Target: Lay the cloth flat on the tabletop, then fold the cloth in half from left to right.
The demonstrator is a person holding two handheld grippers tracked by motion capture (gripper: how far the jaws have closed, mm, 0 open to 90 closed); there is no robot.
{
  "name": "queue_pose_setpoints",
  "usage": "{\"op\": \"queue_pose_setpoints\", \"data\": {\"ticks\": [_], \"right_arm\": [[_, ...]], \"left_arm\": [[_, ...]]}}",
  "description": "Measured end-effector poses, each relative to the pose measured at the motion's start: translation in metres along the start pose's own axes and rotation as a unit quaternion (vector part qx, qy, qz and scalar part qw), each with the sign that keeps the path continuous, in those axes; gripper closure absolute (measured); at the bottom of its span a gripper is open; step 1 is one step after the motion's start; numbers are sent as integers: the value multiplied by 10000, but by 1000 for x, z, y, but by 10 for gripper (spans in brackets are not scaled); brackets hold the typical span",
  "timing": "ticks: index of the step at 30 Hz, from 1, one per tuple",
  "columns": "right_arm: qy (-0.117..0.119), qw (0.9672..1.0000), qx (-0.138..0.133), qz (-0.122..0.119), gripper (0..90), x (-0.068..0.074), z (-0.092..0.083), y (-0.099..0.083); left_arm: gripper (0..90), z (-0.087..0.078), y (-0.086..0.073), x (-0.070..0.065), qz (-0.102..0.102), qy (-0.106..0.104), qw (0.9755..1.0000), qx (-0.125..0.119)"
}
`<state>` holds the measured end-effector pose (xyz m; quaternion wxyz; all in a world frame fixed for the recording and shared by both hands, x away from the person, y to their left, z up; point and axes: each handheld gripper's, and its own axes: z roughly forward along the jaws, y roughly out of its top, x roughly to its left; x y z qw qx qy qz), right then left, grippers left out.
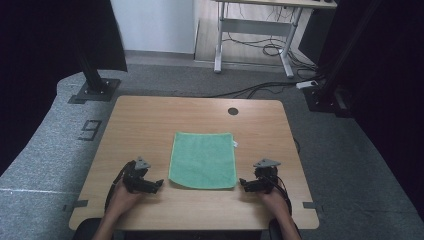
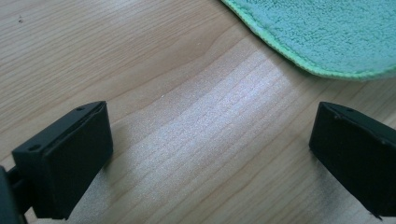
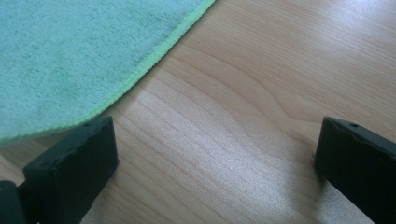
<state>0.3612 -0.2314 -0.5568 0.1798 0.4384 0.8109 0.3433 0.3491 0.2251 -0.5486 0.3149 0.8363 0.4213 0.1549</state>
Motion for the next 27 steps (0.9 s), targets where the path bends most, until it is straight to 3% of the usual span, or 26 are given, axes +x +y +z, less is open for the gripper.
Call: {"op": "queue_pose_setpoints", "data": {"ticks": [11,23,27], "right_arm": [[11,10000,-3,-6,0,0,0,0],[95,9999,2,77,8,1,-3,3],[163,9997,-158,92,13,8,-10,11]], "left_arm": [[0,1,1,-1,-130,103,9999,-10],[0,3,4,0,-97,72,9999,-14],[0,5,5,0,-99,68,9999,-18]]}}
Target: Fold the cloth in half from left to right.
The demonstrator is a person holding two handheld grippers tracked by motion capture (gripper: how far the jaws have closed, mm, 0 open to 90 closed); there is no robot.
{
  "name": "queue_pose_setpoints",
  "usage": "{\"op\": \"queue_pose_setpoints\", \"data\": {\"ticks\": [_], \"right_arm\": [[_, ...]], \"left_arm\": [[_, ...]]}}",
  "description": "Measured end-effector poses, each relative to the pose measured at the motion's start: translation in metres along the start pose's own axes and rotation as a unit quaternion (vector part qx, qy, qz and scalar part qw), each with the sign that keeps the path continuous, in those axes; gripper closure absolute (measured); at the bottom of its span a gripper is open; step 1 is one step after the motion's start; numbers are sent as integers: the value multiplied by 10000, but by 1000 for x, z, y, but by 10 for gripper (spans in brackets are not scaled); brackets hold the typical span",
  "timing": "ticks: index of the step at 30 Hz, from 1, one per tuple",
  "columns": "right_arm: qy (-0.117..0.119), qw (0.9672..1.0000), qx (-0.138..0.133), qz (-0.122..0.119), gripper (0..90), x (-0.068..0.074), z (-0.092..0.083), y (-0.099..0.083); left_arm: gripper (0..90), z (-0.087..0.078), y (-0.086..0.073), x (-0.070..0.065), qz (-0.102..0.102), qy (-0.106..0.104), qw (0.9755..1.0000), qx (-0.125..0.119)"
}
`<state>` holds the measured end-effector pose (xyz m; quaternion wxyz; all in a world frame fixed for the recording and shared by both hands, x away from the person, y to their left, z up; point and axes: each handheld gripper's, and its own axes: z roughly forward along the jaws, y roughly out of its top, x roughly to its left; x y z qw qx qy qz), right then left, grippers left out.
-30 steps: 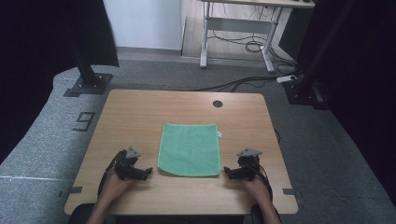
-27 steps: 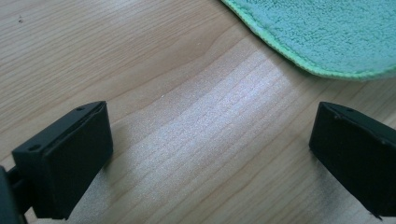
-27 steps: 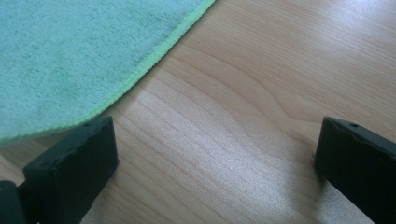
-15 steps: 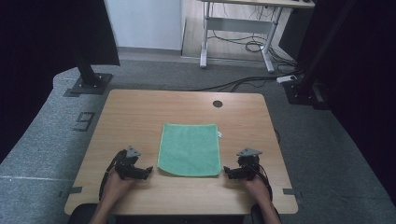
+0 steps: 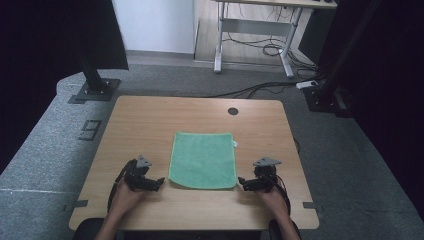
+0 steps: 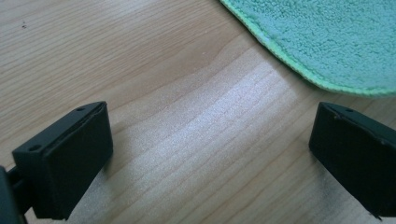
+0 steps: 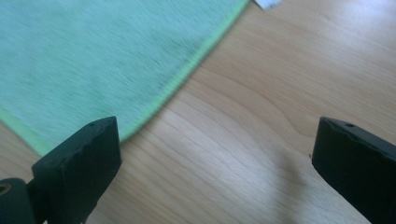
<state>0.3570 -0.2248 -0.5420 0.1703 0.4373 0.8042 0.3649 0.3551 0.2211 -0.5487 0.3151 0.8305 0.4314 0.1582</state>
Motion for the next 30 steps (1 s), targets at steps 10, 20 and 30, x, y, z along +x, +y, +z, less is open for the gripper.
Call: {"op": "queue_pose_setpoints", "data": {"ticks": [10,20,30], "right_arm": [[212,9996,-87,-149,20,27,0,11],[104,9986,368,-352,24,35,14,7],[16,9981,478,-383,28,31,16,3]], "left_arm": [[0,-3,10,11,-68,115,9999,-46],[0,11,49,11,-18,50,9995,-309],[0,56,68,4,136,366,9992,-67]]}}
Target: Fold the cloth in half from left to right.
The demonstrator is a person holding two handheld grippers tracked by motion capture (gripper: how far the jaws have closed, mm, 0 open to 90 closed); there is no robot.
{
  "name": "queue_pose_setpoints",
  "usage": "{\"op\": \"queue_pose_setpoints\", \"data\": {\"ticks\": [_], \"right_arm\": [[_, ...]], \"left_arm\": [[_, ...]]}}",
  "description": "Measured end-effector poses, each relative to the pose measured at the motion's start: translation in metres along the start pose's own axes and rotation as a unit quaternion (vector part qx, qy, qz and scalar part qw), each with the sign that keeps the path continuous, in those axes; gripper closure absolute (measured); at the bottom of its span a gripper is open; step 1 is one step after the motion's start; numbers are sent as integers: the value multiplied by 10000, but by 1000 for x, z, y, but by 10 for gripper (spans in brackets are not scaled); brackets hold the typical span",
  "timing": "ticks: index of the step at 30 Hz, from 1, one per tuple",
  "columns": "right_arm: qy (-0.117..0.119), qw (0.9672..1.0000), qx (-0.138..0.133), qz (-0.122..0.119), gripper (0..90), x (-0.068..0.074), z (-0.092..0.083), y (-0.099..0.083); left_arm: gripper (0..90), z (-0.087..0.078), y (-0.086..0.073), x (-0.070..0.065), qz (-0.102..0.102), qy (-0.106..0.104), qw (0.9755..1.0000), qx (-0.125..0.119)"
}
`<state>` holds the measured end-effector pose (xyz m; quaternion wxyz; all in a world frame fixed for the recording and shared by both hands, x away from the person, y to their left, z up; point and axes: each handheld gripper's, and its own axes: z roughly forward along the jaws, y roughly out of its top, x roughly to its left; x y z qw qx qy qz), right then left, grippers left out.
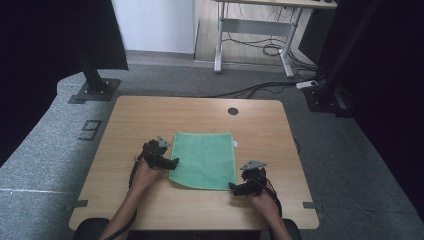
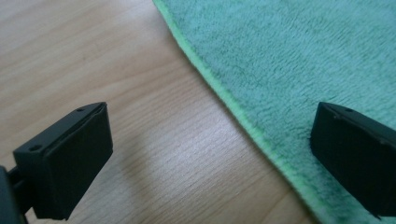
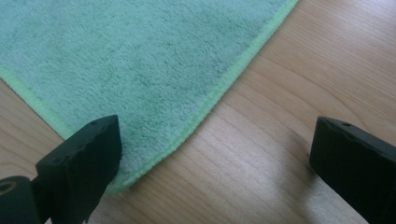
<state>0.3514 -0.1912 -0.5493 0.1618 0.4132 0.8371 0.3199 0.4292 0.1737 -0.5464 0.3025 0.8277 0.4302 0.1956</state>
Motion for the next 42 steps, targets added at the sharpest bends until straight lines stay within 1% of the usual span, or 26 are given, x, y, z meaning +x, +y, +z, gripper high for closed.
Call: {"op": "queue_pose_setpoints", "data": {"ticks": [1,4,5,6,7,9,11,13,17,18,20,22,24,25,27,30,31,32,33,34,35,36,38,40,41,42], "right_arm": [[-19,10000,2,8,28,-1,0,0],[-63,10000,5,43,28,-4,-1,-1],[-63,10000,5,43,28,-4,-1,-1],[-120,9999,11,50,28,-6,-2,-1],[-120,9999,11,50,28,-6,-2,-1],[-239,9997,8,42,29,-9,-4,-2],[-279,9996,10,74,29,-12,-4,-3],[-334,9994,4,118,29,-15,-5,-4],[-445,9989,3,147,31,-20,-7,-5],[-527,9985,1,171,33,-24,-9,-6],[-591,9980,-5,229,35,-30,-10,-8],[-630,9975,-15,309,36,-35,-11,-10],[-612,9974,-30,381,36,-39,-12,-12],[-598,9974,-31,405,36,-40,-12,-12],[-571,9974,-36,437,36,-41,-12,-13],[-544,9974,-41,475,31,-42,-11,-13],[-544,9974,-41,475,31,-42,-11,-13],[-510,9972,-58,548,26,-43,-11,-14],[-471,9971,-76,586,25,-44,-11,-15],[-445,9970,-93,633,18,-45,-10,-16],[-445,9970,-93,633,18,-45,-10,-16],[-450,9968,-113,646,11,-46,-10,-17],[-453,9968,-118,646,5,-46,-10,-17],[-457,9967,-126,655,0,-46,-10,-17],[-455,9968,-144,646,0,-46,-9,-18],[-453,9968,-148,645,0,-46,-9,-18]], "left_arm": [[0,-1,-1,0,-11,-3,10000,-2],[0,-7,-4,-6,165,113,9998,69],[0,-7,-4,-6,165,113,9998,69],[0,-11,-6,-11,225,144,9996,74],[1,-11,-6,-11,225,144,9996,74],[0,-15,-12,-16,174,94,9998,71],[0,-17,-15,-19,66,42,10000,54],[0,-19,-17,-21,25,-5,10000,73],[1,-22,-19,-27,56,-28,9999,126],[0,-24,-21,-33,48,-122,9998,148],[0,-25,-23,-38,11,-263,9995,162],[0,-26,-25,-41,-22,-394,9990,190],[1,-25,-24,-41,-8,-479,9986,224],[7,-25,-23,-41,3,-498,9985,243],[21,-26,-21,-36,-58,-500,9984,242],[20,-26,-18,-26,-135,-390,9990,196],[8,-26,-18,-26,-135,-390,9990,196],[0,-24,-16,-17,-159,-331,9991,199],[0,-24,-14,-13,-204,-288,9992,159],[0,-23,-13,-9,-252,-308,9991,135],[0,-23,-13,-9,-252,-308,9991,135],[0,-21,-9,-2,-317,-265,9991,83],[12,-20,-4,5,-361,-196,9992,13],[23,-19,-1,8,-385,-181,9991,-14],[30,-18,6,14,-395,-121,9991,-47],[34,-18,6,14,-395,-121,9991,-47]]}}
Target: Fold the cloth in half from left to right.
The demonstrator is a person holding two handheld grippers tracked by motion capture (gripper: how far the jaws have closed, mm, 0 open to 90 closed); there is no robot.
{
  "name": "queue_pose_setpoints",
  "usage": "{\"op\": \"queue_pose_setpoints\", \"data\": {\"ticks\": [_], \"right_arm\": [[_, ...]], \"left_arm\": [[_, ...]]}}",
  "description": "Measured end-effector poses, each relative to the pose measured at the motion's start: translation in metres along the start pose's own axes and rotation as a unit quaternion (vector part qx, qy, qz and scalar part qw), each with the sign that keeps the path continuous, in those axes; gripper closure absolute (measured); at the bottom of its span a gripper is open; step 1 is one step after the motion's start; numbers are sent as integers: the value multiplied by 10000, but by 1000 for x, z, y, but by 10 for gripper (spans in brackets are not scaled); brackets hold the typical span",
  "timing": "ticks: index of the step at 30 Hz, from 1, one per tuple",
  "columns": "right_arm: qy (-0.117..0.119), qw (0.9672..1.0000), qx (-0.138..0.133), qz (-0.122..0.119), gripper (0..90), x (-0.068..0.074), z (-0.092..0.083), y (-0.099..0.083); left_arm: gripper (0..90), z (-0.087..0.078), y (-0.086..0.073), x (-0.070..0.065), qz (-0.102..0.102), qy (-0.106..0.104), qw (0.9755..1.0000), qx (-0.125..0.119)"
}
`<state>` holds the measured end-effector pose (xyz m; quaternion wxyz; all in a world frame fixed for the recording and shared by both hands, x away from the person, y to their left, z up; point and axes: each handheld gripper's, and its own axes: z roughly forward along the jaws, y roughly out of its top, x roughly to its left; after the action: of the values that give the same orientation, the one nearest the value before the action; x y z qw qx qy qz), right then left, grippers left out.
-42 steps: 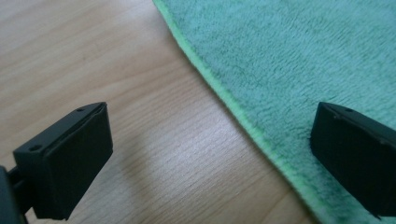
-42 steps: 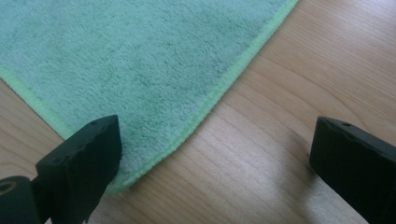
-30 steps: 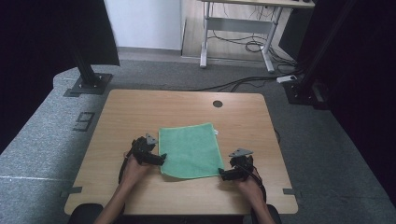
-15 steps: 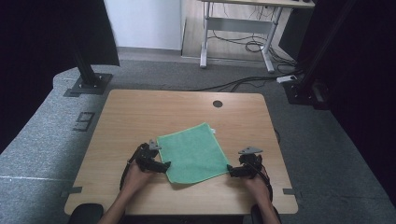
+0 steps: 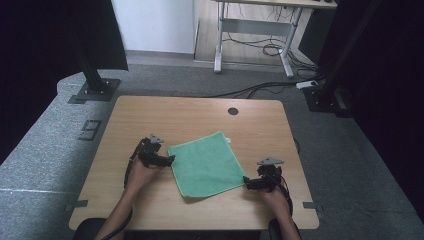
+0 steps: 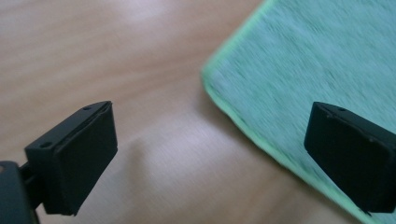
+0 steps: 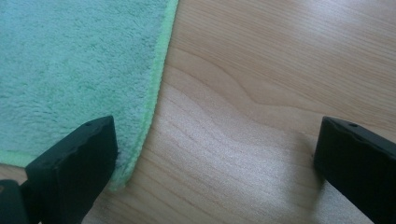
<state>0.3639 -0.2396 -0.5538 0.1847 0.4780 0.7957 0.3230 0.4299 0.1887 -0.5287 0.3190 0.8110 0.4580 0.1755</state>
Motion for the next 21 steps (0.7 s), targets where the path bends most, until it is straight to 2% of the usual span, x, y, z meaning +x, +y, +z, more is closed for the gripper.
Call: {"op": "queue_pose_setpoints", "data": {"ticks": [3,8,13,16,18,19,21], "right_arm": [[3,10000,-20,-6,0,0,0,0],[19,10000,-51,-25,0,-1,0,-1],[28,10000,-61,-28,0,-1,0,-1],[32,10000,-75,-30,0,-1,0,-1],[35,10000,-77,-32,0,-1,0,-1],[38,10000,-81,-34,0,-1,0,-1],[42,9999,-86,-46,0,-1,1,-2]], "left_arm": [[51,5,11,7,-25,114,9999,-42],[56,14,17,13,-118,194,9997,-48],[59,21,17,16,-182,254,9995,-4],[57,30,12,19,-211,396,9989,110],[42,32,11,20,-223,385,9989,130],[40,33,9,23,-334,313,9989,72],[36,33,8,23,-329,320,9989,35]]}}
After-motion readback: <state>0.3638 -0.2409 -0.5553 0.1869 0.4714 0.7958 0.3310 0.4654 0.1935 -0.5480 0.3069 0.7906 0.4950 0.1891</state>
